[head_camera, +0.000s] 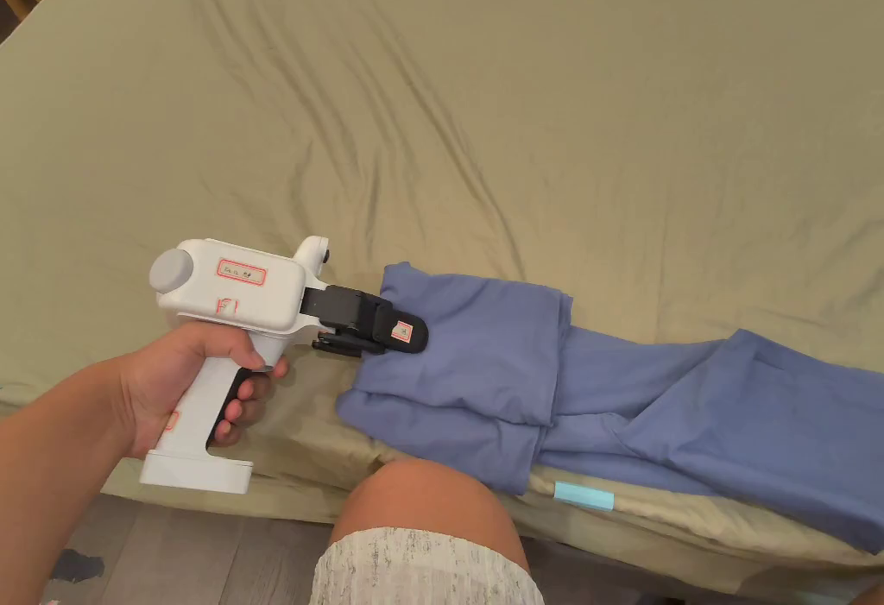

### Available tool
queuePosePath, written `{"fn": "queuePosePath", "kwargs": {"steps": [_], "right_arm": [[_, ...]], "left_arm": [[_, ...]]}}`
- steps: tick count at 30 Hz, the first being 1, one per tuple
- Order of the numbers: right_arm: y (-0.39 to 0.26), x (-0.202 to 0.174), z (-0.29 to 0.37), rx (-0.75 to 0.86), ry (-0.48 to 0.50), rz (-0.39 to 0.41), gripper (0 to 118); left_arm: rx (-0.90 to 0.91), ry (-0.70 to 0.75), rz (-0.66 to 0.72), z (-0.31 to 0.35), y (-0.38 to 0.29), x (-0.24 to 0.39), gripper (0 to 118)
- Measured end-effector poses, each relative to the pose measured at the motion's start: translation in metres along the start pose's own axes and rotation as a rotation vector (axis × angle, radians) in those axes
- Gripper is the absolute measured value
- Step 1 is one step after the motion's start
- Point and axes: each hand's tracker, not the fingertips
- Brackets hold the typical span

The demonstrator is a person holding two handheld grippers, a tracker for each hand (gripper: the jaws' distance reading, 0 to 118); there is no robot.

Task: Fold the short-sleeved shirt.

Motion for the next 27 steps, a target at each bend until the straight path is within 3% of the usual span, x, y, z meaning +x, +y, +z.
{"fn": "queuePosePath", "kwargs": {"steps": [20, 27], "right_arm": [[-0.003, 0.001, 0.005, 0.024, 0.022, 0.006, 0], [0.001, 0.006, 0.014, 0.04, 0.023, 0.007, 0]], "left_arm": [[0.031, 0.258, -0.015, 0.089, 0.002, 0.014, 6], [0.064, 0.444, -0.001, 0.152, 0.012, 0.025, 6]]}}
